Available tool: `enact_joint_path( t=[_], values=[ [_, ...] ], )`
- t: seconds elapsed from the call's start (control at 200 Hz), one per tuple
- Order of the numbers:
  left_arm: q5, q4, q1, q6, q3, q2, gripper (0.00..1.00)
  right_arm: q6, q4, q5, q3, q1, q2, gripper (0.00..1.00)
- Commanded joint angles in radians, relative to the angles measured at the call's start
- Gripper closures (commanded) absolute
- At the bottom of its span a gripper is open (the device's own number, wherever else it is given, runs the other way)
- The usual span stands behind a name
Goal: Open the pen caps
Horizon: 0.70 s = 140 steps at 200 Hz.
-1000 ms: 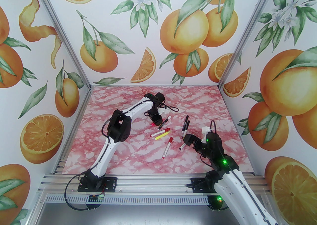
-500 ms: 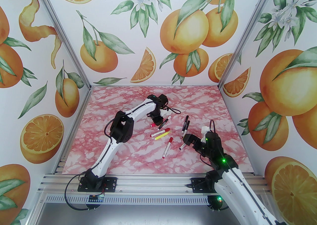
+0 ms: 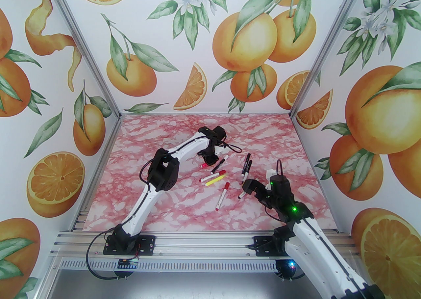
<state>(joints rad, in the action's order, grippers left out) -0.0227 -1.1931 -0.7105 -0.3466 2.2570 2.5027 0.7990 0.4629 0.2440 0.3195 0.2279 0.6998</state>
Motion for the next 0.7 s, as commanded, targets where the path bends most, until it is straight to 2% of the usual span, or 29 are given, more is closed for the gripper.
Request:
enact_joint_path(
  t=[0.0, 0.225, 0.425, 0.53, 0.695],
  values=[
    [-0.044, 0.063, 0.029, 0.060, -0.053, -0.172, 0.89, 0.050, -0.065, 0.013, 0.014, 0.014, 0.040, 0.00],
    [-0.185, 0.253, 0.072, 0.208, -0.378, -0.448, 0.87, 0.067, -0.165, 0.039, 0.015, 0.030, 0.120, 0.00],
    [-0.294, 0.533, 0.071, 0.371, -0.739, -0.732, 0.86, 0.086, -0.238, 0.054, 0.018, 0.034, 0.192, 0.00],
    [-0.310, 0.615, 0.068, 0.427, -0.876, -0.849, 0.86, 0.096, -0.260, 0.053, 0.025, 0.036, 0.221, 0.00],
    [-0.291, 0.673, 0.063, 0.469, -1.002, -0.980, 0.86, 0.113, -0.293, 0.038, 0.027, 0.036, 0.249, 0.00]
  ],
)
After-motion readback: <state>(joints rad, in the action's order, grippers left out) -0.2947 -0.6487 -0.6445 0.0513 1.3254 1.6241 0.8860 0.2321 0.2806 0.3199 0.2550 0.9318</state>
